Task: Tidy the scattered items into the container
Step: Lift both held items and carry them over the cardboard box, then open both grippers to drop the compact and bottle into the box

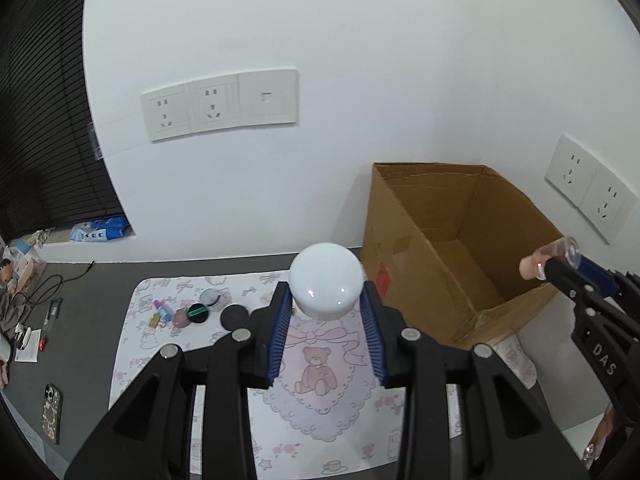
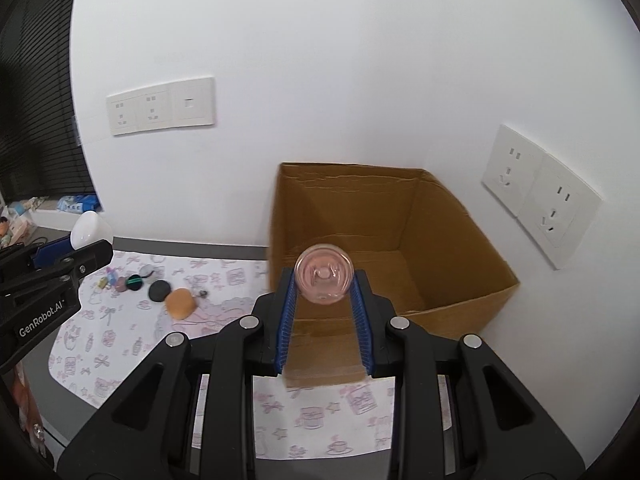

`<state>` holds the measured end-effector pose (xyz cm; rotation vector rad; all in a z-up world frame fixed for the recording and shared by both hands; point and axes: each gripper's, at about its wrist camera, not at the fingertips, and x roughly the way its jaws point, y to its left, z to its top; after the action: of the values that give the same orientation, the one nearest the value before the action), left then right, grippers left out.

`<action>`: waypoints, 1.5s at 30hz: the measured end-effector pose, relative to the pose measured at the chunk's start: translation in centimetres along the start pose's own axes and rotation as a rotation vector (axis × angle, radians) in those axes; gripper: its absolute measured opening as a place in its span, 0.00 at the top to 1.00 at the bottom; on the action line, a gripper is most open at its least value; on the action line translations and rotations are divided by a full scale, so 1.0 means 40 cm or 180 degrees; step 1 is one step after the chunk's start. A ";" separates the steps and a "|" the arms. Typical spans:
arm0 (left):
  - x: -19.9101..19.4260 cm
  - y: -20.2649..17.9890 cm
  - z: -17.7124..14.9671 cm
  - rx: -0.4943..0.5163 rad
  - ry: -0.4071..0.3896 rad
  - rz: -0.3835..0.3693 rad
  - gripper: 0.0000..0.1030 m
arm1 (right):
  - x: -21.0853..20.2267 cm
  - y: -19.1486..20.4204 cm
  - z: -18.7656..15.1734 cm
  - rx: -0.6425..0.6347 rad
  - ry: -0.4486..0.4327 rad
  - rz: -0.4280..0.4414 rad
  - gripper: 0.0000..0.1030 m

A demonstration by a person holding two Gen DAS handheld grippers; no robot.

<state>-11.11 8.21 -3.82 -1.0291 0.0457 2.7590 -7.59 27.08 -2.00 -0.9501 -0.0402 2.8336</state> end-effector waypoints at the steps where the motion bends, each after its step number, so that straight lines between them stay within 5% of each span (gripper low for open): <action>1: 0.006 -0.013 0.005 0.0013 -0.0003 -0.0017 0.67 | 0.005 -0.011 0.001 0.0011 0.0005 -0.0013 0.73; 25: 0.136 -0.252 0.073 0.0427 0.0047 -0.0425 0.67 | 0.111 -0.214 0.008 0.0258 0.0126 -0.0336 0.73; 45: 0.302 -0.322 0.133 0.0451 0.0163 -0.0416 0.66 | 0.272 -0.277 0.051 0.0252 0.0215 -0.0380 0.72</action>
<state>-20.98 23.41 -7.14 -1.0267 0.1724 2.5716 -15.89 39.72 -6.05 -0.9908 0.0224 2.6720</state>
